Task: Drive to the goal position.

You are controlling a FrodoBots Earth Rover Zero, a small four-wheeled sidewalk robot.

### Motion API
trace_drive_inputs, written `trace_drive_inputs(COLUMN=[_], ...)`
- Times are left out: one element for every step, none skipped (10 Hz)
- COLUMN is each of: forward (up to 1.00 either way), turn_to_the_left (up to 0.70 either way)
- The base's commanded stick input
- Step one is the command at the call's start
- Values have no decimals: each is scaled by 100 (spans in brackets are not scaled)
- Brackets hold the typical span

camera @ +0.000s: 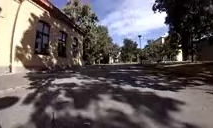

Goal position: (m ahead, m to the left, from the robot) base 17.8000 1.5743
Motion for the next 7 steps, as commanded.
trace_drive_inputs(forward=[70, 70, 70, 70, 70, 70, 70], turn_to_the_left=[0, 0, 0, 0, 0, 11, 31])
